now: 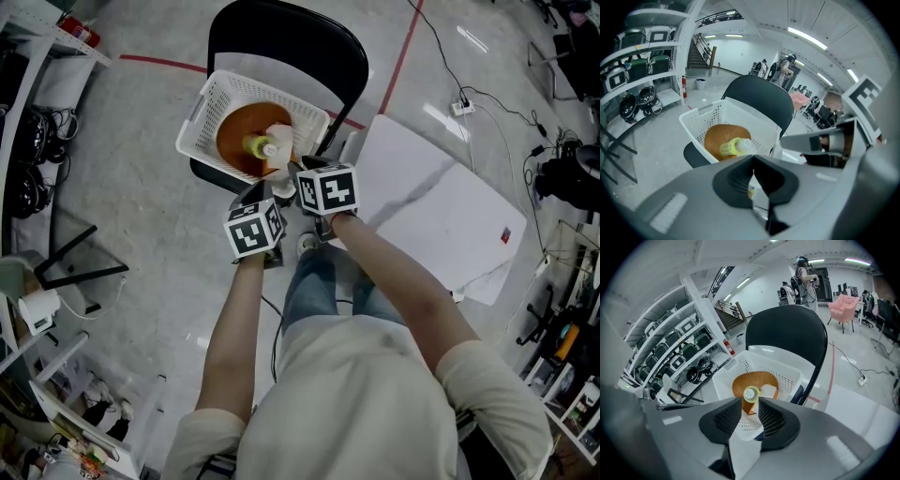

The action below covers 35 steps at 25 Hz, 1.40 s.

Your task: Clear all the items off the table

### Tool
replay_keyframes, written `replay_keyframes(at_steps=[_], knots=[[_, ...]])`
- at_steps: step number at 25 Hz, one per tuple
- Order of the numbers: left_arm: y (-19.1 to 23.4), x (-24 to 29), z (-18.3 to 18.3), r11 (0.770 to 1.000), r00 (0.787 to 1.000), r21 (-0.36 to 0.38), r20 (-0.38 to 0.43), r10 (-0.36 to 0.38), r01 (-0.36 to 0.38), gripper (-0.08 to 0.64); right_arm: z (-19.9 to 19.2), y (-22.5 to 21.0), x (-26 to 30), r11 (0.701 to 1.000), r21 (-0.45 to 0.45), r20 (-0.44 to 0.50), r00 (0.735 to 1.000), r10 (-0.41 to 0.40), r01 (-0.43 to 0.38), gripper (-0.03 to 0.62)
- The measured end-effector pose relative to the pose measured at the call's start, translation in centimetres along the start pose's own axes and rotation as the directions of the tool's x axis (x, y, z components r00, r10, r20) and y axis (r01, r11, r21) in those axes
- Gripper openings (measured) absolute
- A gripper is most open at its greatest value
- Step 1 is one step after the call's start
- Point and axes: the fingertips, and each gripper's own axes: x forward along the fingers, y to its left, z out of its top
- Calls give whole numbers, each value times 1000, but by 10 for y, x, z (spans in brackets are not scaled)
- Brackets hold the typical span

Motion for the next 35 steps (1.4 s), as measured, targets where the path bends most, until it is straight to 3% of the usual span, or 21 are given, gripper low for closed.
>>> replay_keyframes(at_steps=[6, 22, 27, 35], knots=[[-8, -9, -2, 1000, 1000, 12, 2, -8, 8, 9, -3, -7, -13, 999, 15, 16, 999, -38, 38, 3], [-36, -33, -7, 996, 999, 82, 16, -38, 37, 9, -13, -12, -58, 996, 42, 67, 995, -80, 77, -2], [-53, -41, -10, 993, 997, 91, 2, -79, 79, 9, -18, -17, -77, 994, 59, 89, 991, -100, 95, -2], [-91, -44, -24, 973, 989, 181, -39, -140, 144, 9, -43, -45, -113, 983, 126, 119, 982, -148, 133, -2]])
